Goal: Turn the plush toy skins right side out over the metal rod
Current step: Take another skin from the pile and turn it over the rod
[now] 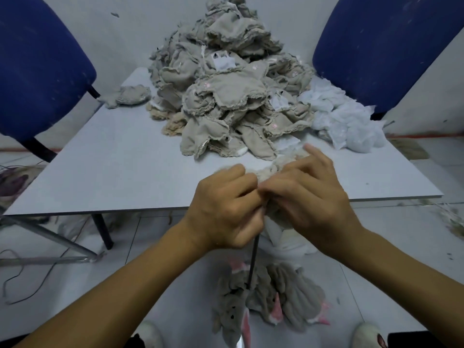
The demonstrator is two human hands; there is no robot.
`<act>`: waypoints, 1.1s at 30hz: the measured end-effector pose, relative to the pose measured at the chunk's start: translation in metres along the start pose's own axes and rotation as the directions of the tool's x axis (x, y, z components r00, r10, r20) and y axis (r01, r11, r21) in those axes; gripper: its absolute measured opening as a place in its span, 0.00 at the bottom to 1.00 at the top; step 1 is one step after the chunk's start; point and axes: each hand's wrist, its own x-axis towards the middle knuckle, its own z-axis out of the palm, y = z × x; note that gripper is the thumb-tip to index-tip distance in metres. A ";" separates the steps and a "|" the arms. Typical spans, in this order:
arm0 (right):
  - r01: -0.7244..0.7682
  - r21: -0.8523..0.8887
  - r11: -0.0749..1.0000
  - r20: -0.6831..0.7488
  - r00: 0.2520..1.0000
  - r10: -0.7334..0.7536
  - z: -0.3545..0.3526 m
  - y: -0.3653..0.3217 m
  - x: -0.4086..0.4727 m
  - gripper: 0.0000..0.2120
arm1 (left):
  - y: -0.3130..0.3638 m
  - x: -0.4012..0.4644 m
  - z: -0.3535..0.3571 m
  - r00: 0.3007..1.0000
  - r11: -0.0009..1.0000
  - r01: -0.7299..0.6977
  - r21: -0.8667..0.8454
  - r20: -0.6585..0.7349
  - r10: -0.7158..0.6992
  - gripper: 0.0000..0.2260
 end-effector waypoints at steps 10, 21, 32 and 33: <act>-0.210 0.160 0.964 0.086 0.976 0.199 -0.007 0.009 -0.005 0.25 | 0.001 0.011 0.011 0.814 0.766 0.556 -0.323 0.395 -0.426 0.27; -0.678 0.408 0.612 0.422 0.734 0.531 0.005 0.013 -0.025 0.15 | -0.012 0.006 0.003 0.707 0.612 0.694 -0.379 0.519 -0.481 0.12; -0.747 0.234 0.622 0.482 0.645 0.593 0.009 0.003 -0.029 0.06 | -0.014 0.002 0.008 0.565 0.808 0.583 -0.080 0.755 -0.333 0.22; -0.702 0.224 0.676 0.448 0.690 0.568 0.008 0.003 -0.027 0.06 | -0.015 0.001 0.008 0.572 0.833 0.550 -0.055 0.752 -0.328 0.21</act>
